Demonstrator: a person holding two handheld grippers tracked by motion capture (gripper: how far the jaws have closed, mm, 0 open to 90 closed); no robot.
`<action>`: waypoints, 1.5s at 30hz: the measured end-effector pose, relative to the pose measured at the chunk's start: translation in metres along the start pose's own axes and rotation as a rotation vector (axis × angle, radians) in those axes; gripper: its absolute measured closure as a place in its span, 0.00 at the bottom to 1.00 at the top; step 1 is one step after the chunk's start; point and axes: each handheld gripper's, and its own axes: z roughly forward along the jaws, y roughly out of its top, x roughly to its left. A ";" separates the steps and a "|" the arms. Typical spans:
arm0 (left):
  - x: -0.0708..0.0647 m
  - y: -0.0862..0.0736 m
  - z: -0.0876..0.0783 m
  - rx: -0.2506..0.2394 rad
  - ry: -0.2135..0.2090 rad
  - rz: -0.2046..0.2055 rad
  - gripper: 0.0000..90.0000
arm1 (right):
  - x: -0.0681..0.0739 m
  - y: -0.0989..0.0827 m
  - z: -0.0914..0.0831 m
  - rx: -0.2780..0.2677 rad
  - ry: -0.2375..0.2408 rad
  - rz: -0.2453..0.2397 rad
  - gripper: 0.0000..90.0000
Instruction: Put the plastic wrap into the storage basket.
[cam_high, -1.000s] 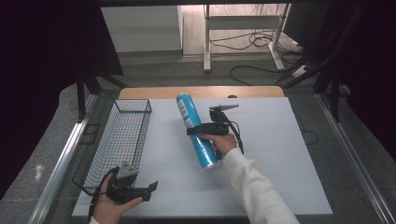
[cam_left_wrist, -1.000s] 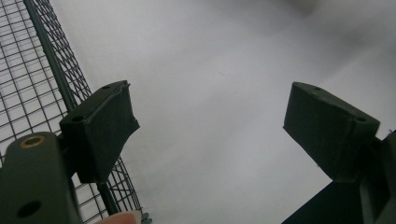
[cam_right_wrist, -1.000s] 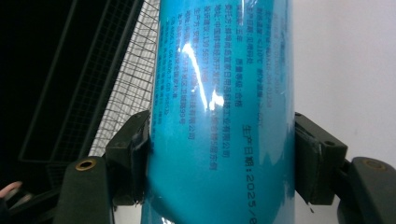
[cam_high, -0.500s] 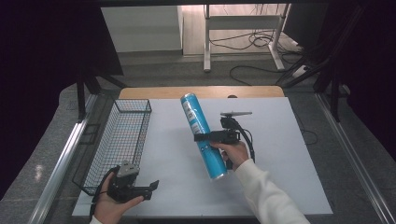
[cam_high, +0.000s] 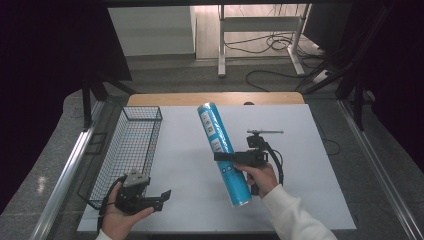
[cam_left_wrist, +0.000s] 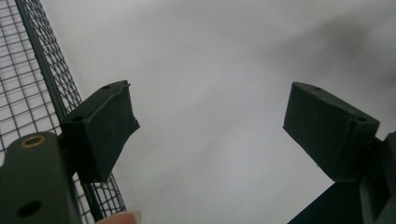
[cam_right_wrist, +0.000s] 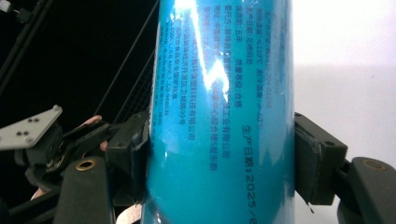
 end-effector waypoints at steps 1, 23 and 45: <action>0.000 0.001 0.000 -0.006 -0.007 -0.006 0.18 | 0.001 -0.004 -0.005 -0.010 0.002 -0.005 0.35; -0.017 0.048 0.011 -0.130 -0.234 -0.120 0.16 | 0.000 -0.032 -0.019 -0.011 -0.007 -0.062 0.35; -0.013 0.103 0.058 -0.223 -0.645 -0.337 0.14 | 0.005 -0.043 -0.013 -0.036 0.045 -0.066 0.35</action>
